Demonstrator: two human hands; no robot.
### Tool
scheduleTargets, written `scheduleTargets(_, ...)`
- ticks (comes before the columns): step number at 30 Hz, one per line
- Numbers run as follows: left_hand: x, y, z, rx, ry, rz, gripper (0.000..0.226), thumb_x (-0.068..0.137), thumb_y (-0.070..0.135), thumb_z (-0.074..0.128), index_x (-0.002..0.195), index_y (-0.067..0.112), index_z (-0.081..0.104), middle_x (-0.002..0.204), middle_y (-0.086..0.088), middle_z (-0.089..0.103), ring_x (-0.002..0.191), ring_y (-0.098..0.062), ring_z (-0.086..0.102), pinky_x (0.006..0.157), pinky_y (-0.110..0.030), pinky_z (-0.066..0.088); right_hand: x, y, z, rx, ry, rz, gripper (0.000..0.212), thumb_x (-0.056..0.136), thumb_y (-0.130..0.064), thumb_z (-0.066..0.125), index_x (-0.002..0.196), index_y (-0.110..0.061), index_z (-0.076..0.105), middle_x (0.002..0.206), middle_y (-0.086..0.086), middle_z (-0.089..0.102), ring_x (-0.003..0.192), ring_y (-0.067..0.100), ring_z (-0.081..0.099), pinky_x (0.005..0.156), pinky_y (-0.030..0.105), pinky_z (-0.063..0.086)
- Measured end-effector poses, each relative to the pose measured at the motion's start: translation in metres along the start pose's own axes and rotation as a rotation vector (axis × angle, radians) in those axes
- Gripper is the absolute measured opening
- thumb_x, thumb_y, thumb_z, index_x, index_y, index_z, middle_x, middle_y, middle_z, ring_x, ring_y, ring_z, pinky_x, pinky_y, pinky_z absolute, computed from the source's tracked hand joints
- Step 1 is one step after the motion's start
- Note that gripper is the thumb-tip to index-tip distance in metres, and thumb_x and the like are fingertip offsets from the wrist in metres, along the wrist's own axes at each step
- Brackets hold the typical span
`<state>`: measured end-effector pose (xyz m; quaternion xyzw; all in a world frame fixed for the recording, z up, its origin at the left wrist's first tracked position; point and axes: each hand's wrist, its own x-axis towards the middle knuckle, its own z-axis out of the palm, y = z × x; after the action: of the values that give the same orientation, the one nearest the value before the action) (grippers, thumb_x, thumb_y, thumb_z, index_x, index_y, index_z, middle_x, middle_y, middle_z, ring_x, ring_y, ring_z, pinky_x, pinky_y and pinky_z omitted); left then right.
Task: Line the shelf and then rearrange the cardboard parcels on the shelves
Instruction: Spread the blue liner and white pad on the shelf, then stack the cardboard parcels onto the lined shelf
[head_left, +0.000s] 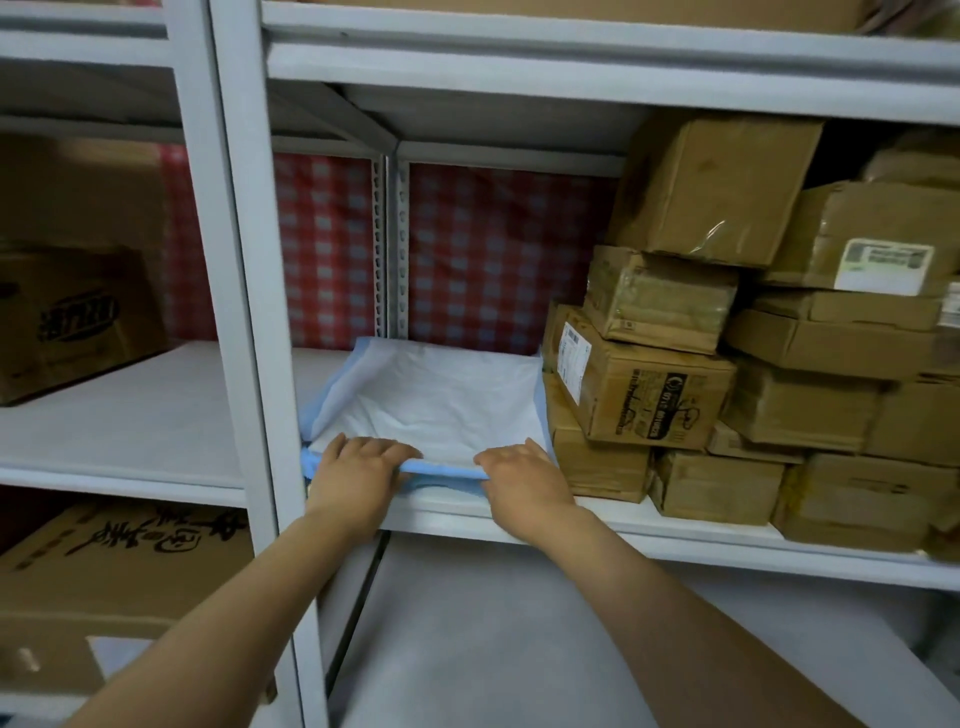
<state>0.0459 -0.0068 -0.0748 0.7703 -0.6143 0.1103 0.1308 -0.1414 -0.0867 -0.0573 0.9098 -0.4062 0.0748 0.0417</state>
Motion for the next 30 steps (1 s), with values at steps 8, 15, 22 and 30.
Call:
scheduleTargets(8, 0.006, 0.062, -0.032, -0.259, 0.222, -0.213, 0.065, 0.078, 0.011, 0.058, 0.138, 0.031, 0.045, 0.152, 0.000, 0.035, 0.144, -0.024, 0.021, 0.119, -0.055, 0.001, -0.033, 0.016, -0.020, 0.284, 0.151, -0.051, 0.057, 0.098, -0.039, 0.050, 0.147, -0.016, 0.036, 0.151, 0.002, 0.037, 0.141, 0.019, 0.026, 0.113, 0.027, 0.023)
scheduleTargets(15, 0.008, 0.117, -0.048, -0.586, 0.399, -0.178, 0.050, 0.092, 0.029, 0.059, 0.140, 0.024, 0.046, 0.147, -0.007, 0.038, 0.137, -0.030, 0.030, 0.113, -0.048, 0.025, -0.058, 0.029, -0.050, 0.379, 0.708, 0.022, 0.047, 0.095, -0.050, 0.035, 0.090, -0.017, 0.068, 0.063, -0.002, 0.063, 0.062, 0.025, 0.061, 0.054, 0.033, 0.045)
scheduleTargets(22, 0.045, 0.134, -0.076, -0.738, 0.381, -0.100, 0.018, 0.094, 0.041, 0.058, 0.090, 0.028, 0.070, 0.130, -0.002, 0.056, 0.128, -0.028, 0.040, 0.105, -0.045, 0.036, -0.062, 0.052, -0.114, 0.526, 1.139, 0.239, 0.023, 0.100, -0.024, 0.040, 0.113, -0.017, 0.057, 0.076, -0.005, 0.059, 0.065, 0.017, 0.056, 0.056, 0.035, 0.043)
scheduleTargets(30, 0.068, 0.152, -0.130, -0.842, 0.357, 0.062, 0.026, 0.092, 0.047, 0.057, 0.113, 0.034, 0.064, 0.135, 0.000, 0.052, 0.131, -0.028, 0.036, 0.106, -0.047, 0.037, -0.041, 0.071, -0.181, 0.392, 1.157, 0.611, 0.068, 0.085, -0.044, 0.066, 0.137, -0.013, 0.035, 0.143, 0.011, 0.036, 0.131, 0.027, 0.032, 0.099, 0.034, 0.035)
